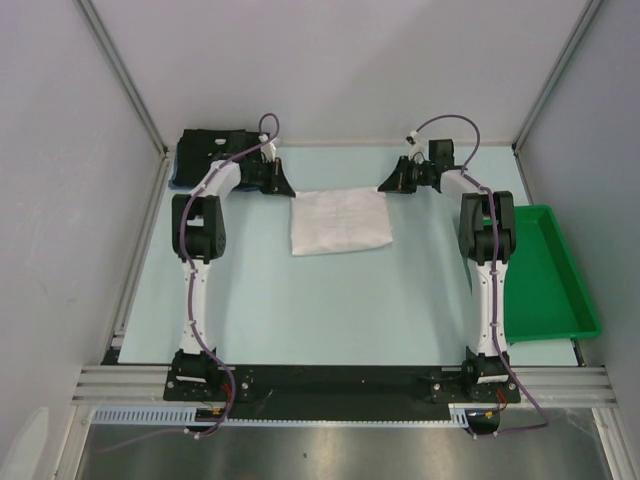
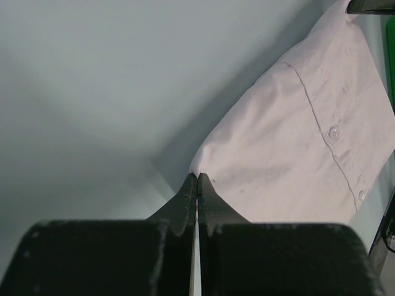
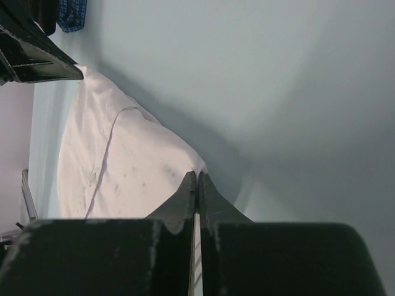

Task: Fold and stack the long sleeve shirts
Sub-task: Fold the shirt

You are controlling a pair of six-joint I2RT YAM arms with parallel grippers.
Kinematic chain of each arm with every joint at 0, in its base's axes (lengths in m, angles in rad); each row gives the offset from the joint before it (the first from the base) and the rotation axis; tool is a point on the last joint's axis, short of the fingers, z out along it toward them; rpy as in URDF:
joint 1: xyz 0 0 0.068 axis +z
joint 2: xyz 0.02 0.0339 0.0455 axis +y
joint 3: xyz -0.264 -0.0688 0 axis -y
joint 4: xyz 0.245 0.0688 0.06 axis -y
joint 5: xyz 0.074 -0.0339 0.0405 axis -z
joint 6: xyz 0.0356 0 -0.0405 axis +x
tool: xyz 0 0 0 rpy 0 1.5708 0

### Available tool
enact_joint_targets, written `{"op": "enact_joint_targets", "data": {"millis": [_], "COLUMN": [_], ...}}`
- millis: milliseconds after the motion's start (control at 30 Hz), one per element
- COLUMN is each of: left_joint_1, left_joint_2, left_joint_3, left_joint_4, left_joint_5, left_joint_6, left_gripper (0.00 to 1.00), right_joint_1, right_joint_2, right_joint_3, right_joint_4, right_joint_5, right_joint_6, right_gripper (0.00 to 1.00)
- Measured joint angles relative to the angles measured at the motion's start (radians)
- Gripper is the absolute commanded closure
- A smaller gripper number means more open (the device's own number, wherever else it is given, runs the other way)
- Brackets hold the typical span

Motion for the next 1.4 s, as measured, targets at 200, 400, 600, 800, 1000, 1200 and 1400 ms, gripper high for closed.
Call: {"op": "enact_joint_targets", "data": {"millis": [200, 400, 600, 800, 1000, 1200, 1400], "left_joint_1": [0.010, 0.015, 0.068, 0.045, -0.193, -0.239, -0.163], "left_joint_2": [-0.013, -0.018, -0.248, -0.696, -0.748, -0.488, -0.410], "left_joint_3": [-0.037, -0.058, -0.340, -0.730, -0.999, -1.018, -1.019], "left_joint_4": [0.007, 0.003, 0.034, 0.144, 0.541, 0.837, 0.817], "left_joint_5": [-0.002, -0.007, 0.032, 0.119, 0.228, 0.200, 0.188], "left_joint_6": [-0.005, -0.004, 0.054, 0.034, -0.293, -0.614, -0.652], "left_gripper": [0.94, 0.52, 0.32, 0.33, 0.34, 0.36, 0.36], "right_joint_1": [0.005, -0.001, -0.068, -0.130, 0.075, 0.197, 0.105], "right_joint_2": [0.000, -0.001, -0.094, -0.427, -0.553, -0.308, -0.185], "right_joint_3": [-0.006, -0.006, -0.047, -0.244, -0.406, -0.456, -0.451], "right_joint_4": [0.041, 0.018, -0.075, -0.142, -0.085, -0.008, -0.041], "right_joint_5": [0.000, 0.001, -0.046, -0.134, -0.261, -0.308, -0.388], "right_joint_6": [0.016, 0.004, -0.005, -0.047, -0.012, 0.054, 0.073], "right_gripper": [0.75, 0.28, 0.08, 0.10, 0.14, 0.18, 0.18]}}
